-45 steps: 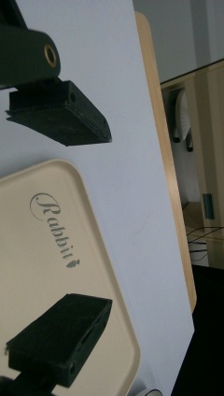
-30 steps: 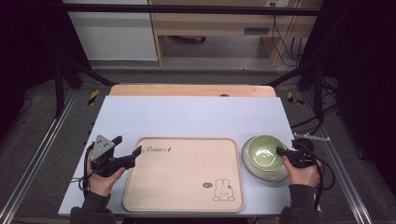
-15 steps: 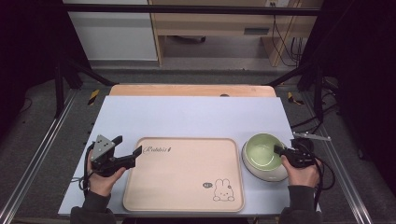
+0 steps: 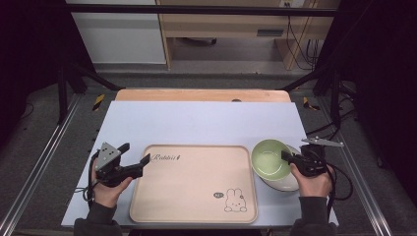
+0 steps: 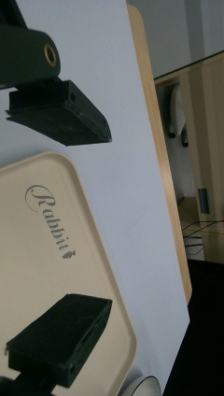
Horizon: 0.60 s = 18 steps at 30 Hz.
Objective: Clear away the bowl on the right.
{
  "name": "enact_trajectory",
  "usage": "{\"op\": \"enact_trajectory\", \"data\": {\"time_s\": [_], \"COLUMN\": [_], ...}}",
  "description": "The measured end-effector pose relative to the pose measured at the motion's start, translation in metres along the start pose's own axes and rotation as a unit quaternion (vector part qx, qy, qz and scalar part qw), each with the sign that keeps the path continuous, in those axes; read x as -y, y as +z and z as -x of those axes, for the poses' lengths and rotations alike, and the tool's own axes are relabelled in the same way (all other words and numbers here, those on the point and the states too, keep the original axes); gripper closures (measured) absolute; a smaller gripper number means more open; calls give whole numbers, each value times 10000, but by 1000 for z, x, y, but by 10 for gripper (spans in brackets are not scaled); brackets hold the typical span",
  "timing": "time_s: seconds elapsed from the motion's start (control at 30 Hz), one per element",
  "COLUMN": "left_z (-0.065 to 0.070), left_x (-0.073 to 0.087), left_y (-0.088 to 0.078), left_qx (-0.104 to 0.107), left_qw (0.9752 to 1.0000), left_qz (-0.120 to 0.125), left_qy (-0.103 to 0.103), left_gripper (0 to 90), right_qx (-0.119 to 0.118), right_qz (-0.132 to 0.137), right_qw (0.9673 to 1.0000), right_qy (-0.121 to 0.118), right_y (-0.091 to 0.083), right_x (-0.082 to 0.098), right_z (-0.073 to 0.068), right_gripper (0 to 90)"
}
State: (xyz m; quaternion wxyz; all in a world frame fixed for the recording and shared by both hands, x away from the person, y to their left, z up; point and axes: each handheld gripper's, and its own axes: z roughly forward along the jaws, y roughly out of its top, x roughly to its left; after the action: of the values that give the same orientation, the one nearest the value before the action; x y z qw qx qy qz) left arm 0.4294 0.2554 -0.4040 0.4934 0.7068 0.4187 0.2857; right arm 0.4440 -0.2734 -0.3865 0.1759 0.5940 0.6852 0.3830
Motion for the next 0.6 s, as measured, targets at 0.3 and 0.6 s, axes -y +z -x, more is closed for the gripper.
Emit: {"op": "enact_trajectory", "data": {"time_s": [0.3, 0.6], "left_z": [3, 3], "left_x": [-2, -2], "left_y": [-1, 0], "left_qx": [39, 28], "left_qw": [10000, 10000], "left_qz": [40, 37], "left_qy": [13, 6], "left_gripper": [164, 164], "right_qx": [-156, -341], "right_qz": [30, 46], "right_qw": [9997, 9988], "right_qy": [-182, -356], "right_y": [0, 3], "right_x": [-3, -8], "right_z": [-13, -27], "right_gripper": [828, 828]}}
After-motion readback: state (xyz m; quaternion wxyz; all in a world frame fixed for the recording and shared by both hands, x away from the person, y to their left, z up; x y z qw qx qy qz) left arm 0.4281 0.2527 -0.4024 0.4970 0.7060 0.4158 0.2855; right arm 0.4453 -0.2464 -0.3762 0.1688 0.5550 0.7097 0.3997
